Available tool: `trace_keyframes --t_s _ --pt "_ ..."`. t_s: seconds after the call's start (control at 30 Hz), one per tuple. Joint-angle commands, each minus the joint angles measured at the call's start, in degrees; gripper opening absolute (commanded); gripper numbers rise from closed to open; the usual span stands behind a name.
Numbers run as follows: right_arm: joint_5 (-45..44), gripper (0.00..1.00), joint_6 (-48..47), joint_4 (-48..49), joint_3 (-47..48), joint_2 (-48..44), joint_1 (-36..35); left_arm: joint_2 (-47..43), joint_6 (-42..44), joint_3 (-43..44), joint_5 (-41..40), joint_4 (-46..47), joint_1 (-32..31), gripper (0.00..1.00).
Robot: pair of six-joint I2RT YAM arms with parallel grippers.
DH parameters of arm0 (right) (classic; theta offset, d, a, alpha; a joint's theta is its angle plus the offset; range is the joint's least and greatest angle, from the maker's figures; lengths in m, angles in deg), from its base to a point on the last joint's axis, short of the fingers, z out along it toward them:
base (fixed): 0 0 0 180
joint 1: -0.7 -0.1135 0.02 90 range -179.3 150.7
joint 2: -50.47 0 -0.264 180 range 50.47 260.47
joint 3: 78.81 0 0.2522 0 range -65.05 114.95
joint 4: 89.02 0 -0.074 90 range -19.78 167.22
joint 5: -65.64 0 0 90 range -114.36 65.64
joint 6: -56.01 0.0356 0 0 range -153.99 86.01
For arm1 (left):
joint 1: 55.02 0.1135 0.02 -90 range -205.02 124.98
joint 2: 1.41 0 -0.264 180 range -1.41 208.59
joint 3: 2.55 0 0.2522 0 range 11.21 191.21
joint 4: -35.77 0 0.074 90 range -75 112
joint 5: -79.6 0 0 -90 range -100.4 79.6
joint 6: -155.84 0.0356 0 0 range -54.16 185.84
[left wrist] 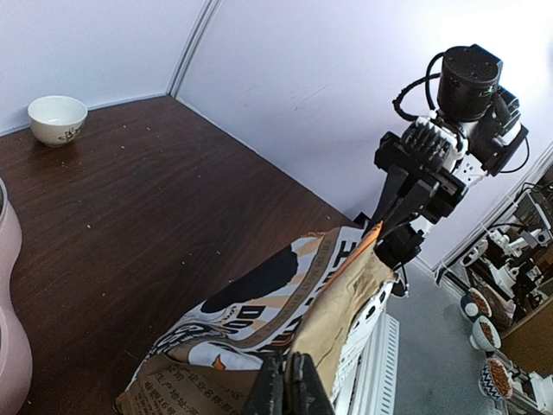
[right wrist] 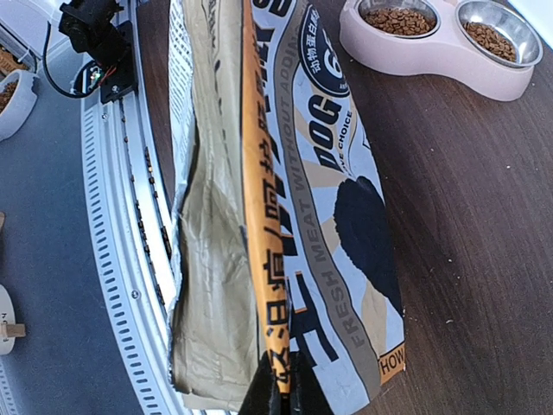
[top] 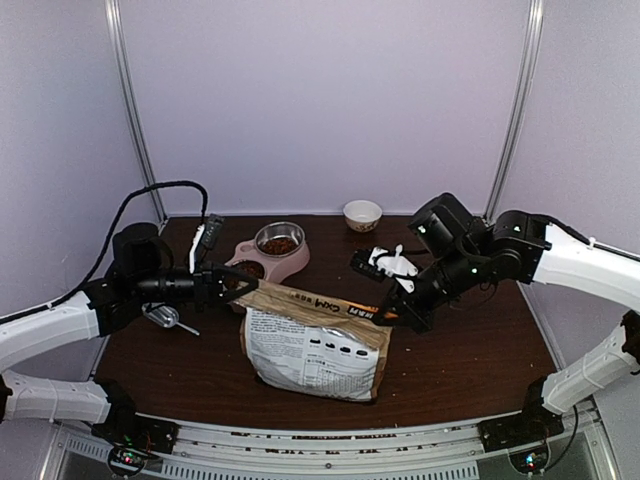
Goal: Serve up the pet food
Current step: Press the seal on the pet food bag.
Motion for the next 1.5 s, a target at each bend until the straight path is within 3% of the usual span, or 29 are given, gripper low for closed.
trace_keyframes --t_s 0.0,0.03,0.1,0.2,0.27,0.37,0.67,0.93,1.1,1.2,1.27,1.47 --pt "1.5 0.02 0.0 -11.2 -0.8 -4.6 0.8 -2.1 1.9 1.2 -4.2 9.0 3.5 0.0" --pt "3.4 0.15 -0.1 -10.3 -0.9 -5.1 0.9 -1.7 2.0 2.1 -2.6 8.5 3.6 0.04" --pt "6.3 0.4 0.6 -7.6 -1.1 -6.5 0.9 -1.0 2.3 4.6 -0.2 6.0 3.5 0.28" --pt "7.9 0.64 2.4 -3.6 -0.5 -8.4 0.9 -1.1 5.1 9.5 -1.5 -2.1 3.5 0.58" --pt "7.8 0.75 4.2 -0.6 0.0 -9.8 0.9 -1.8 7.4 12.5 -3.4 -7.3 3.5 0.69" --pt "6.6 0.84 6.7 3.7 0.9 -12.0 1.0 -3.1 7.9 15.7 -6.6 -12.0 3.5 0.78" --pt "-6.9 0.89 16.5 13.6 -0.5 -16.2 3.4 -3.4 4.0 17.8 -21.1 -19.3 3.7 0.83" --pt "-15.3 0.89 19.8 15.7 -6.6 -19.1 6.8 -3.7 3.9 15.8 -28.6 -23.0 4.6 0.84" --pt "-16.1 0.9 21.1 18.7 -11.3 -22.0 10.6 -6.3 4.4 13.4 -28.3 -22.7 6.6 0.85" --pt "-10.1 0.89 18.4 22.5 -13.8 -24.2 10.4 -8.9 6.5 11.6 -23.0 -18.8 6.6 0.85" --pt "-10.6 0.88 16.3 23.7 -14.3 -25.5 7.7 -10.1 8.4 11.5 -18.9 -18.2 6.5 0.84" --pt "-28.5 0.88 7.3 20.6 -8.2 -21.3 -11.0 -10.9 13.3 12.5 -15.8 -22.7 6.1 0.83"
